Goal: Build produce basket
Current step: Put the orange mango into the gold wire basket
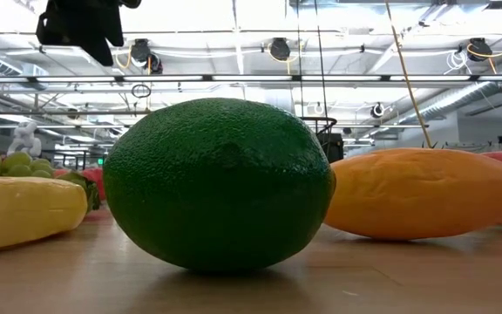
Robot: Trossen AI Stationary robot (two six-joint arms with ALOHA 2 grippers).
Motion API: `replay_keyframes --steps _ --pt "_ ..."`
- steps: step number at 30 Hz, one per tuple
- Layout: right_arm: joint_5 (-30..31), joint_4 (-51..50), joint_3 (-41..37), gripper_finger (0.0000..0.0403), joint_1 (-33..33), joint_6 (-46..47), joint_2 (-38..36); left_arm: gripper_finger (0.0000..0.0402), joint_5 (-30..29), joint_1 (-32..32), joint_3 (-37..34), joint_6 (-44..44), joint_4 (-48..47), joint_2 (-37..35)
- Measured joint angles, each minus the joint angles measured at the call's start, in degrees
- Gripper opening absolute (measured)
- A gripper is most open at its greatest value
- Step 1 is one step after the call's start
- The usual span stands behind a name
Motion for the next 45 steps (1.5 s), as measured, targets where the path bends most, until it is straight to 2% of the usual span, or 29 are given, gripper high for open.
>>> replay_keyframes --steps 6,12,19,26,36,42,45 --pt "2.35 11.10 -9.32 0.0355 4.79 7.51 0.09 0.0152 -0.61 -0.26 0.02 -0.03 0.00 0.00" --pt "3.11 15.23 -16.02 0.0357 6.66 16.54 0.09 0.0152 -0.61 -0.35 0.03 -0.06 0.16 0.00" --pt "7.53 17.91 -20.16 0.0357 6.80 14.63 0.09 0.0152 -0.61 -0.35 0.04 -1.00 0.43 0.00" --pt "7.42 28.06 -26.05 0.0357 6.80 14.62 0.35 0.0152 -0.61 -0.35 0.04 -0.58 3.18 0.00" --pt "7.49 29.74 -30.53 0.0357 4.96 13.90 0.33 0.0152 -1.57 -0.29 0.04 -0.55 3.19 0.00" --pt "7.20 38.04 -34.00 0.0357 3.85 13.15 0.33 0.0152 -1.62 -0.28 0.04 0.36 3.19 0.00" --pt "7.36 39.09 -35.04 0.0357 3.83 13.12 0.33 0.0152 -1.62 -0.28 0.04 0.36 3.19 0.00"
